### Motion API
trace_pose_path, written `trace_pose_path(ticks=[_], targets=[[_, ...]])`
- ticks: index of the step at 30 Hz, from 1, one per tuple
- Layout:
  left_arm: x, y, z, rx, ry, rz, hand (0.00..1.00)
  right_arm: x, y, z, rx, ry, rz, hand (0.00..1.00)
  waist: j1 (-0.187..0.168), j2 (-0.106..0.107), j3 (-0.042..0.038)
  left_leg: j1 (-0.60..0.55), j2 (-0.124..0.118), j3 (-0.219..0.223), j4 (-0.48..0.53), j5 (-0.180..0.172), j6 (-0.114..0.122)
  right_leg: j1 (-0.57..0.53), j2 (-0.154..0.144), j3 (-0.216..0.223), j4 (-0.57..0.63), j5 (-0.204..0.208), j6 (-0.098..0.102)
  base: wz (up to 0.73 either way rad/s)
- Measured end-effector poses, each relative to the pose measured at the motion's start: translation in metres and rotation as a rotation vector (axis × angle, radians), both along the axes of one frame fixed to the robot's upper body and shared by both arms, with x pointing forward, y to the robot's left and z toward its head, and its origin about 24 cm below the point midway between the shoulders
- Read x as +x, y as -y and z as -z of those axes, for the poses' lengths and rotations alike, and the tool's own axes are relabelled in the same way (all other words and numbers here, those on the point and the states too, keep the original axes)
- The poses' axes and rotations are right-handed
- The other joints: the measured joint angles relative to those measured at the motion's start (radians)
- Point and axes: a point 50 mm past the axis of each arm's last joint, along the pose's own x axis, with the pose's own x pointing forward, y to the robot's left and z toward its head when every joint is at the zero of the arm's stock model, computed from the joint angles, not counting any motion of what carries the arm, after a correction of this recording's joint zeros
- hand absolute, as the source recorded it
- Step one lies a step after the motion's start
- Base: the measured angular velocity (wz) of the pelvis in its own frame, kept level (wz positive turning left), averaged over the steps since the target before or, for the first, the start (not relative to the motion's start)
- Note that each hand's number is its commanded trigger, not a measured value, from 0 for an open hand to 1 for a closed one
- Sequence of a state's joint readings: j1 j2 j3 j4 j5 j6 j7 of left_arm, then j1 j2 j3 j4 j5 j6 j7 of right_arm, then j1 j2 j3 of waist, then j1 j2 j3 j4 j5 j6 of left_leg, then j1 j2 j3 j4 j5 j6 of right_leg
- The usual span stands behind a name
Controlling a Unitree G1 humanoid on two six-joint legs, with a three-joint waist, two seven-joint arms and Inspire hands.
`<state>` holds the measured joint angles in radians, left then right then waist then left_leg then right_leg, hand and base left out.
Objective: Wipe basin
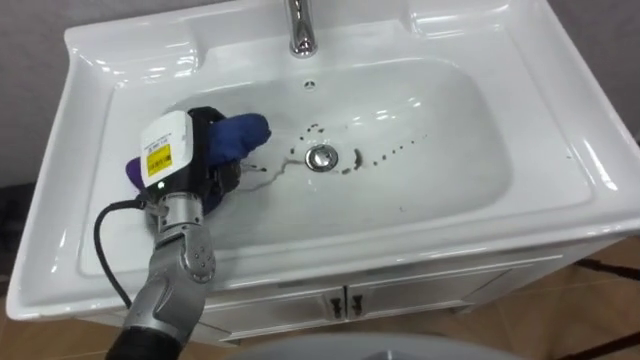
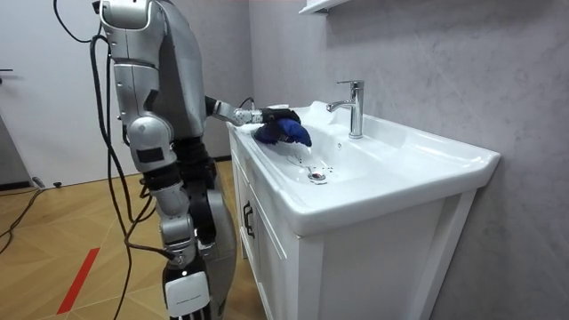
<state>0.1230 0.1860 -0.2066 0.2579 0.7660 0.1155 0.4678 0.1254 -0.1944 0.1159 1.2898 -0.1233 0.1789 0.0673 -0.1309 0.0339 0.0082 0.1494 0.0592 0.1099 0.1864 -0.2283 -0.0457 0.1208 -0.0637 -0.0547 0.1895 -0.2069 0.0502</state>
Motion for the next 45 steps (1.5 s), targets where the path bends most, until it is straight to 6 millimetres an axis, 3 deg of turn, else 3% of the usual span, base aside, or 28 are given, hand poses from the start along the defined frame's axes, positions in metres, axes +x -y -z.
trace_pose_path(ticks=[17,27,35,37,45], targets=[[-0.002,-0.003,0.013,-0.007,-0.124,0.001,1.00,-0.008,-0.002,0.000,0.022,-0.030,0.011,0.00,-0.013,-0.017,-0.0015,0.013,0.002,0.024,0.000,0.000,0.000,-0.002,0.000,0.013,0.014,-0.001,0.001,-0.03],[-0.006,-0.007,0.024,-0.013,-0.242,-0.005,1.00,-0.015,-0.002,0.000,0.034,-0.071,0.023,0.00,-0.032,-0.007,-0.0107,0.029,0.002,0.033,-0.018,0.000,0.000,-0.001,0.004,0.025,0.016,-0.001,0.001,-0.02],[-0.003,-0.008,0.043,-0.188,-0.320,-0.091,1.00,-0.010,-0.001,-0.001,0.026,-0.060,0.000,0.00,-0.041,-0.003,-0.0094,0.036,0.003,0.044,-0.020,0.000,0.000,0.000,0.004,0.030,0.014,-0.001,0.002,-0.03],[-0.003,-0.009,0.044,-0.238,-0.324,-0.118,1.00,-0.009,-0.001,-0.001,0.024,-0.053,0.017,0.00,-0.056,-0.003,-0.0088,0.035,0.003,0.050,-0.021,0.000,0.000,-0.002,0.004,0.033,0.014,-0.002,0.002,-0.03],[0.009,-0.010,0.046,-0.312,-0.364,-0.132,1.00,-0.010,0.000,-0.001,0.017,-0.056,0.035,0.00,-0.058,-0.005,-0.0072,0.037,0.005,0.085,-0.022,0.000,0.000,-0.025,0.010,0.078,0.018,-0.005,0.002,-0.15]])
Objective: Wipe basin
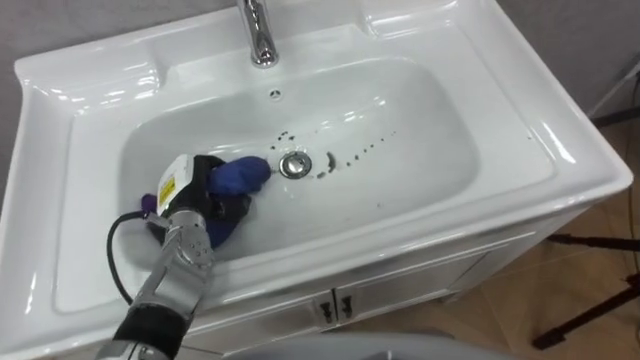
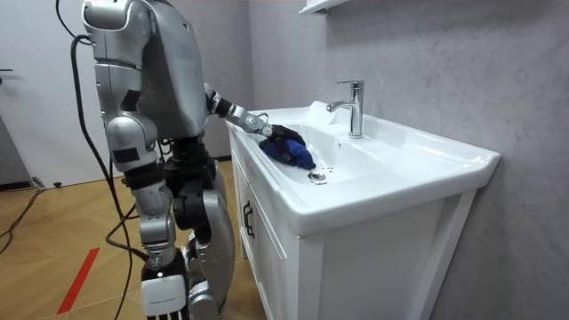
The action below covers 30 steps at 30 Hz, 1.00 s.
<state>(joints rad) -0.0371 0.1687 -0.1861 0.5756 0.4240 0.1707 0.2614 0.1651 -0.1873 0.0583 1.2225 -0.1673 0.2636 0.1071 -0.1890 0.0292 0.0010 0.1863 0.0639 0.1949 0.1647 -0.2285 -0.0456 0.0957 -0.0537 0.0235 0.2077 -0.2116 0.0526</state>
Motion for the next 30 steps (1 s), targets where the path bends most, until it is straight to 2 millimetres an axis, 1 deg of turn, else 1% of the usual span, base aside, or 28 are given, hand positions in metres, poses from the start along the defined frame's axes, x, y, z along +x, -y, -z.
trace_pose_path(ticks=[4,5,7,10,12,14,15,16,19,20,21,24,27,28,29,30], targets=[[0.003,0.000,0.000,-0.008,-0.010,0.004,1.00,-0.005,0.000,0.000,-0.005,0.000,0.003,0.00,-0.005,0.000,0.0003,0.002,0.002,0.022,0.000,0.000,0.000,-0.009,0.001,0.006,0.017,0.001,-0.001,-0.09],[0.004,-0.001,0.000,-0.009,-0.009,0.004,1.00,-0.005,0.000,0.000,-0.004,0.001,0.003,0.00,-0.008,-0.001,0.0013,0.002,0.002,0.023,0.000,0.000,0.000,-0.010,0.001,0.006,0.018,0.001,-0.001,0.00],[0.008,-0.001,-0.001,-0.023,-0.010,-0.009,1.00,-0.005,-0.001,0.000,-0.004,0.001,0.003,0.00,-0.022,-0.002,0.0066,0.000,0.004,0.032,0.000,0.000,0.000,-0.011,0.002,0.006,0.018,0.001,-0.001,0.00],[0.013,-0.003,-0.001,-0.060,-0.017,-0.036,1.00,-0.003,-0.002,0.000,-0.002,0.008,0.001,0.00,-0.030,-0.002,0.0071,-0.003,0.011,0.049,0.000,-0.002,-0.003,-0.022,0.007,0.006,0.016,0.001,-0.003,-0.06],[0.020,-0.003,-0.002,-0.087,-0.022,-0.057,1.00,-0.003,-0.001,0.000,-0.007,0.013,0.002,0.00,-0.035,0.005,0.0092,-0.009,0.013,0.051,-0.003,-0.003,-0.004,-0.031,0.010,0.010,0.017,0.001,-0.004,-0.05],[0.023,-0.004,-0.001,-0.109,-0.039,-0.084,1.00,-0.005,0.000,-0.001,-0.017,0.006,0.018,0.00,-0.050,0.008,0.0078,-0.007,0.014,0.052,-0.003,-0.003,-0.004,-0.031,0.013,0.018,0.016,0.002,-0.004,-0.08],[0.024,-0.005,0.000,-0.111,-0.050,-0.092,1.00,-0.007,0.000,-0.001,-0.023,-0.002,0.022,0.00,-0.056,0.013,0.0060,-0.004,0.014,0.059,-0.003,-0.003,-0.004,-0.035,0.015,0.029,0.020,0.002,-0.005,-0.29],[0.025,-0.006,0.000,-0.121,-0.053,-0.102,1.00,-0.006,0.001,-0.001,-0.025,0.000,0.022,0.00,-0.057,0.019,0.0065,-0.005,0.016,0.076,-0.002,-0.003,-0.004,-0.050,0.017,0.042,0.036,0.002,-0.005,-0.34],[0.030,-0.004,-0.001,-0.141,-0.058,-0.106,1.00,-0.006,0.000,-0.001,-0.022,0.008,0.028,0.00,-0.062,0.028,0.0057,-0.012,0.017,0.105,-0.001,-0.003,-0.004,-0.079,0.021,0.064,0.058,0.003,-0.007,-0.32],[0.031,-0.004,-0.001,-0.143,-0.061,-0.103,1.00,-0.006,0.000,-0.001,-0.022,0.008,0.028,0.00,-0.065,0.029,0.0063,-0.011,0.017,0.107,-0.001,-0.003,-0.004,-0.081,0.022,0.067,0.060,0.003,-0.007,-0.22],[0.033,-0.004,-0.002,-0.146,-0.064,-0.097,1.00,-0.007,0.000,-0.001,-0.024,0.008,0.030,0.00,-0.072,0.032,0.0049,-0.010,0.017,0.108,-0.001,-0.003,-0.004,-0.086,0.023,0.069,0.066,0.003,-0.007,-0.15],[0.036,-0.004,-0.002,-0.150,-0.080,-0.090,1.00,-0.007,-0.001,-0.001,-0.035,0.016,0.045,0.00,-0.085,0.031,0.0057,-0.011,0.017,0.110,-0.001,-0.003,-0.004,-0.098,0.025,0.071,0.074,0.004,-0.008,-0.12],[0.042,-0.003,-0.004,-0.149,-0.083,-0.085,1.00,-0.007,-0.002,-0.001,-0.035,0.019,0.044,0.00,-0.090,0.032,0.0055,-0.019,0.016,0.126,0.000,-0.003,-0.004,-0.119,0.025,0.075,0.088,0.004,-0.008,-0.13],[0.043,-0.004,-0.004,-0.146,-0.086,-0.086,1.00,-0.007,-0.003,-0.001,-0.033,0.019,0.044,0.00,-0.091,0.029,0.0078,-0.019,0.016,0.131,0.000,-0.003,-0.004,-0.125,0.026,0.081,0.091,0.004,-0.008,-0.13],[0.043,-0.004,-0.004,-0.145,-0.089,-0.087,1.00,-0.007,-0.003,-0.001,-0.033,0.019,0.044,0.00,-0.092,0.029,0.0079,-0.019,0.016,0.132,0.001,-0.003,-0.004,-0.126,0.027,0.083,0.092,0.004,-0.008,-0.09],[0.042,-0.004,-0.003,-0.144,-0.094,-0.089,1.00,-0.007,-0.002,-0.001,-0.034,0.019,0.046,0.00,-0.101,0.028,0.0085,-0.020,0.016,0.134,0.002,-0.003,-0.004,-0.126,0.027,0.084,0.092,0.004,-0.007,0.00]])
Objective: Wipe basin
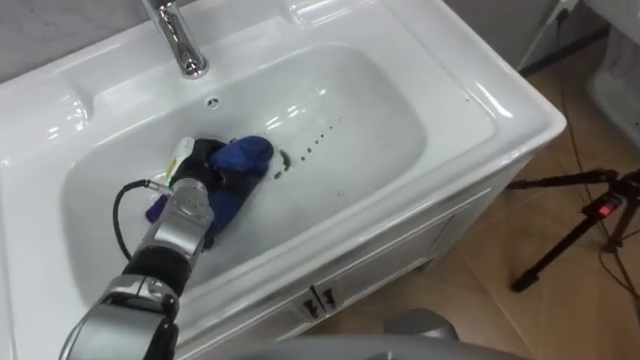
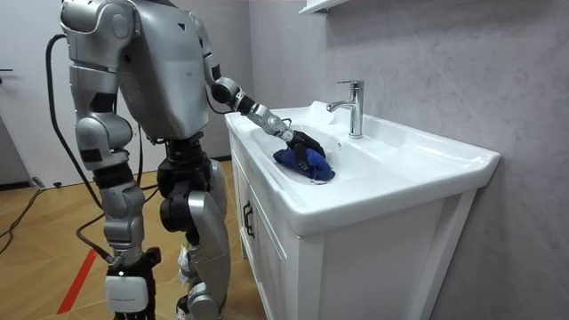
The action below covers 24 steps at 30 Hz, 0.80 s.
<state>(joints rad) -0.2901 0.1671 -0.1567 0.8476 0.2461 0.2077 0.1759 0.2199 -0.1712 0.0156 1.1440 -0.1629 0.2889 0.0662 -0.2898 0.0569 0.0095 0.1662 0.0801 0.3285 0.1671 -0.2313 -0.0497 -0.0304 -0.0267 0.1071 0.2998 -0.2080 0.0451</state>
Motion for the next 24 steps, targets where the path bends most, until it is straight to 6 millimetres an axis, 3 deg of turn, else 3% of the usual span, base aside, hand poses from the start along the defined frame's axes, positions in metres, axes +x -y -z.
trace_pose_path(ticks=[8,13,19,24], targets=[[-0.001,0.003,0.002,-0.024,-0.019,-0.002,1.00,0.004,0.000,0.000,0.008,0.014,-0.002,0.00,-0.037,0.001,0.0002,-0.005,-0.001,0.016,0.000,-0.001,-0.001,-0.024,0.002,0.009,0.027,0.000,0.000,-0.05],[0.010,0.018,-0.005,-0.046,0.007,0.039,1.00,0.003,-0.001,0.000,0.018,0.017,0.023,0.00,-0.060,0.007,-0.0027,-0.016,0.001,0.022,0.002,-0.003,-0.002,-0.042,0.005,0.010,0.047,-0.001,0.000,-0.05],[0.029,0.045,-0.018,-0.085,0.053,0.110,1.00,0.003,-0.003,0.000,0.012,0.029,0.038,0.00,-0.071,0.000,0.0048,-0.014,0.002,0.037,0.005,-0.004,-0.003,-0.046,0.011,0.028,0.045,0.000,-0.001,-0.10],[0.033,0.048,-0.022,-0.093,0.067,0.121,1.00,0.001,-0.002,0.000,-0.012,0.025,0.037,0.00,-0.078,-0.005,0.0077,-0.014,0.002,0.047,0.005,-0.003,-0.003,-0.057,0.012,0.032,0.045,0.000,-0.002,-0.07]])
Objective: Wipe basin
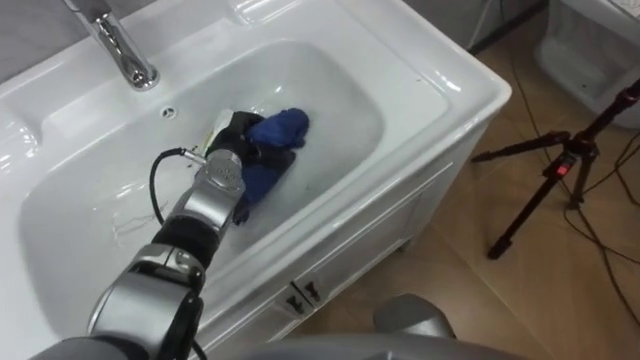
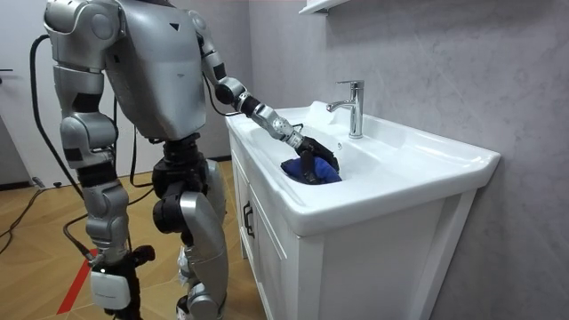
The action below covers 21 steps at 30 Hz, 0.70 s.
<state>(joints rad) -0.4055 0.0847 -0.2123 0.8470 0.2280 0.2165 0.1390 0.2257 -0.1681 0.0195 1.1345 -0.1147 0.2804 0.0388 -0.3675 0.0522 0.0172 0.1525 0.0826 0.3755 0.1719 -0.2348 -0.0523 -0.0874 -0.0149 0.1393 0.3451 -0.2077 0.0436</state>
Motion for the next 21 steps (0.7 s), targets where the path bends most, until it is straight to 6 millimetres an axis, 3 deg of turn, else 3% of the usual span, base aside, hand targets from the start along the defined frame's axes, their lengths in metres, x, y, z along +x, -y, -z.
trace_pose_path(ticks=[11,17,21], targets=[[0.007,0.006,-0.011,-0.016,0.049,0.033,1.00,-0.014,0.001,-0.001,0.005,-0.047,-0.003,0.00,-0.014,-0.002,-0.0017,-0.005,0.000,0.011,0.017,0.000,0.000,-0.001,0.006,0.029,-0.003,0.001,0.001,-0.07],[0.011,0.014,-0.016,0.001,0.059,0.087,1.00,-0.020,0.001,-0.001,0.006,-0.074,-0.022,0.00,-0.017,0.009,-0.0068,-0.009,0.003,0.011,0.017,0.000,0.000,0.003,0.007,0.029,-0.020,0.006,0.001,0.01],[0.028,0.028,-0.038,0.002,0.139,0.139,1.00,-0.019,0.002,-0.001,0.003,-0.068,-0.026,0.00,-0.019,0.015,-0.0051,-0.005,0.004,0.011,0.016,0.000,0.000,0.008,0.008,0.028,-0.019,0.010,0.000,-0.01]])
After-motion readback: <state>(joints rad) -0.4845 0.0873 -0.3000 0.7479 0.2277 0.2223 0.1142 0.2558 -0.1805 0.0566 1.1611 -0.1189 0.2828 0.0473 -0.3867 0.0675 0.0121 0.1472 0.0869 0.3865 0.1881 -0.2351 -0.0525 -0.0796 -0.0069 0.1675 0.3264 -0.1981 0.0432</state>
